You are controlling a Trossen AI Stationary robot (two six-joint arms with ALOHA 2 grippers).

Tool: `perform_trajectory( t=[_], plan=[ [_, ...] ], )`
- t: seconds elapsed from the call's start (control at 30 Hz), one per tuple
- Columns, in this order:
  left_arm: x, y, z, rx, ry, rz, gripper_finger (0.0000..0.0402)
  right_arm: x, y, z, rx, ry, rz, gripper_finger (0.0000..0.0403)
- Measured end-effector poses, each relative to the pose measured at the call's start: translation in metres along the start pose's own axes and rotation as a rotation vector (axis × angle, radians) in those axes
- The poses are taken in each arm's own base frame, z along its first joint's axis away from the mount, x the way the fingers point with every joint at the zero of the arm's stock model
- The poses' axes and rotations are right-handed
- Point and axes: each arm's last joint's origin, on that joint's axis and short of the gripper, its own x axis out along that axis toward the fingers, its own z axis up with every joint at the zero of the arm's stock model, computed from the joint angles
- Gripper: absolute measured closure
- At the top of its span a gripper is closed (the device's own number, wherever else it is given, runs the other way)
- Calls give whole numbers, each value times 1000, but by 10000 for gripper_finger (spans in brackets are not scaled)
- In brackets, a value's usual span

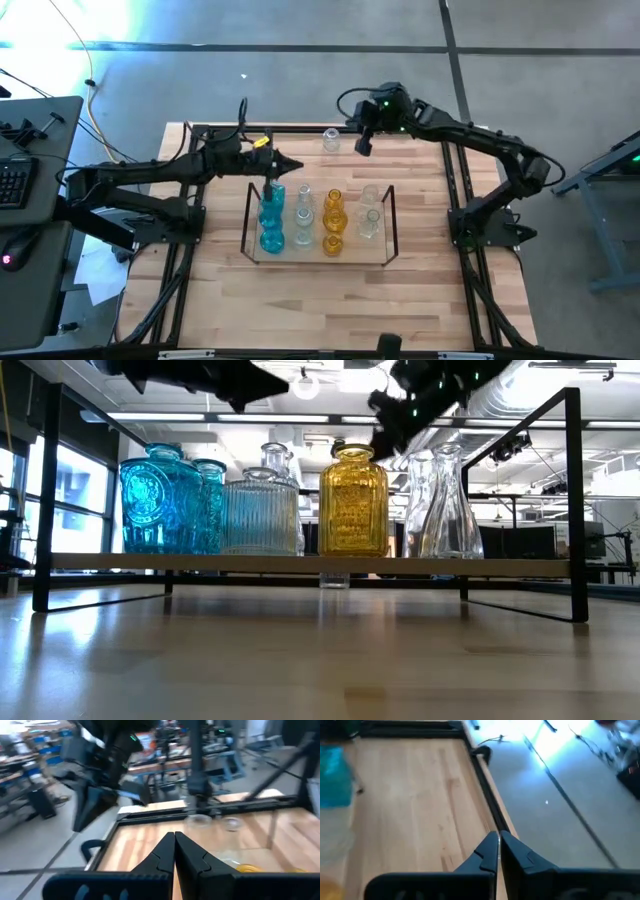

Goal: Sort vases onto shelf
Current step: Put the transparent vase on the shelf

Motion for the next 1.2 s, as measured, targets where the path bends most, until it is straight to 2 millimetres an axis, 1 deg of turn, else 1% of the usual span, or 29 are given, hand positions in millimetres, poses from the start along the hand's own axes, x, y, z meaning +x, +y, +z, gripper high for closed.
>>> perform_trajectory(
  t=[0.07,0.17,0.27,0.33,0.47,0.63,0.7,0.77,0.9,1.0,1.2],
  plan=[
    [2,6,-3,-10,6,31,401,9,-7,-13,81,1,-21,402],
    [8,15,-12,-22,35,61,402,23,-12,-27,163,-1,-33,397],
    [15,26,-19,-43,35,97,401,40,-14,-38,199,35,-28,369],
    [19,33,-25,-55,38,122,401,51,-13,-45,203,59,-22,339],
    [23,44,-35,-84,58,158,401,68,-13,-52,229,53,-22,265],
    [24,48,-38,-88,68,162,401,84,-13,-59,270,34,-26,172],
    [24,48,-38,-83,68,161,402,92,-13,-64,290,41,-25,145],
    [24,48,-38,-83,70,161,402,100,-13,-69,296,44,-25,127],
    [24,48,-39,-83,72,160,402,112,-13,-75,305,27,-52,114],
    [24,48,-39,-84,77,157,401,119,-13,-78,308,12,-54,116],
    [23,47,-42,-67,106,150,401,130,-12,-89,319,43,-66,126]
  ],
)
